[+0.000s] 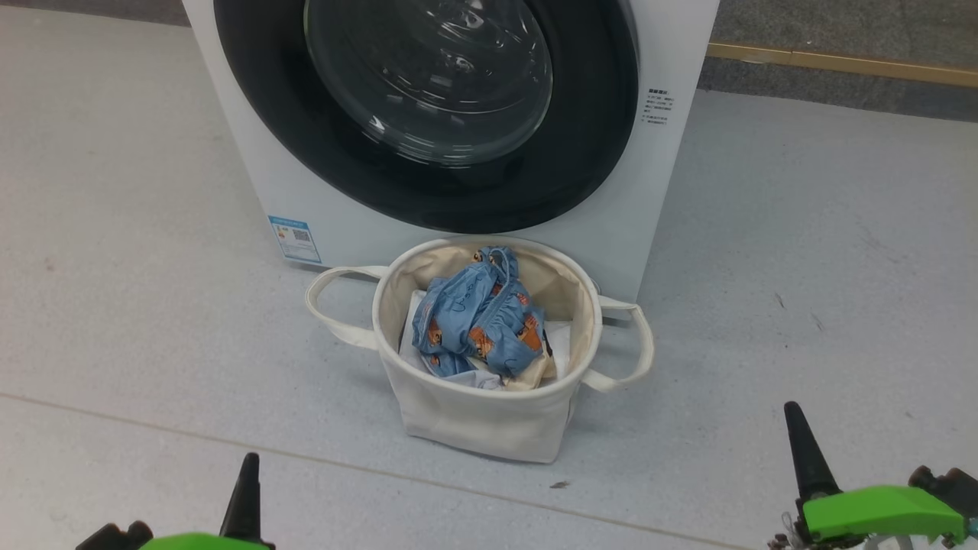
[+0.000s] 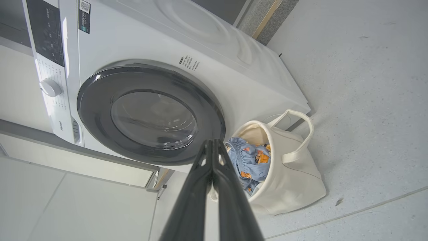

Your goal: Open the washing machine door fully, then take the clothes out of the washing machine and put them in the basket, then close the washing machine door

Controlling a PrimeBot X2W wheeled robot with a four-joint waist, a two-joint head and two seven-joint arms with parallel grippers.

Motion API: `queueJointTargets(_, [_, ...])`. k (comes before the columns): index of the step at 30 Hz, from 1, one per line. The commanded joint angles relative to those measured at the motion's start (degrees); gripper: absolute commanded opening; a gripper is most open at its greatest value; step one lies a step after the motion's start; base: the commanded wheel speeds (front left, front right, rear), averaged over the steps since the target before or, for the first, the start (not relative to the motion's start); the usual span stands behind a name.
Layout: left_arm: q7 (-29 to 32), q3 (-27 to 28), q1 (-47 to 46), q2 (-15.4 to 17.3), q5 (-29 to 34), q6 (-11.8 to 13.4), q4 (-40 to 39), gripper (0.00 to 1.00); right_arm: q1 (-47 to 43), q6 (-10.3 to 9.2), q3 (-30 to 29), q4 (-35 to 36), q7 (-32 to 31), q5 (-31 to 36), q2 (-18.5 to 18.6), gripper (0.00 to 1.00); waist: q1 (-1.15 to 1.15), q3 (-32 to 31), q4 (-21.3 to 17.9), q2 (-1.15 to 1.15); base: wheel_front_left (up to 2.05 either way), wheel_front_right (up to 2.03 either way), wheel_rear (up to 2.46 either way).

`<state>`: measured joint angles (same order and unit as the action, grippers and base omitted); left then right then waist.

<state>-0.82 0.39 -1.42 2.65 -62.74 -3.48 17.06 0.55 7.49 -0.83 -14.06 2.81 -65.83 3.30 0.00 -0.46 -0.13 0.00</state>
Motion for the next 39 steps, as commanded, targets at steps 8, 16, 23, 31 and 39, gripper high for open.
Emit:
queueJointTargets(8, [1.56, 2.42, -3.05, 0.23, -6.15, -1.09, -2.21, 0.00, 3.46, 0.00, -0.26, 1.40, -1.63, -5.97, 1.05, 0.00, 0.00, 0.12, 0.03, 0.00, 0.00, 0.00, 0.00])
queueJointTargets(16, [2.88, 3.27, -3.44, 0.23, -11.49, -1.76, -2.39, 0.00, 3.92, 0.00, -1.02, 1.11, -3.00, -11.05, 1.06, 0.00, 0.00, 0.24, 0.05, 0.00, 0.00, 0.00, 0.00])
queueJointTargets(23, [4.03, 4.02, -3.79, 0.23, -16.16, -2.35, -2.55, 0.00, 4.32, 0.00, -1.70, 0.86, -4.21, -15.48, 1.06, 0.00, 0.00, 0.34, 0.07, 0.00, 0.00, 0.00, 0.00])
queueJointTargets(31, [5.35, 4.87, -4.19, 0.23, -21.50, -3.02, -2.73, 0.00, 4.78, 0.00, -2.49, 0.58, -5.60, -20.53, 1.05, 0.00, 0.00, 0.46, 0.09, 0.00, 0.00, 0.00, 0.00])
queueJointTargets(39, [6.67, 5.72, -4.58, 0.22, -26.82, -3.68, -2.91, 0.00, 5.23, 0.00, -3.29, 0.29, -7.00, -25.55, 1.03, 0.00, 0.00, 0.58, 0.12, 0.00, 0.00, 0.00, 0.00])
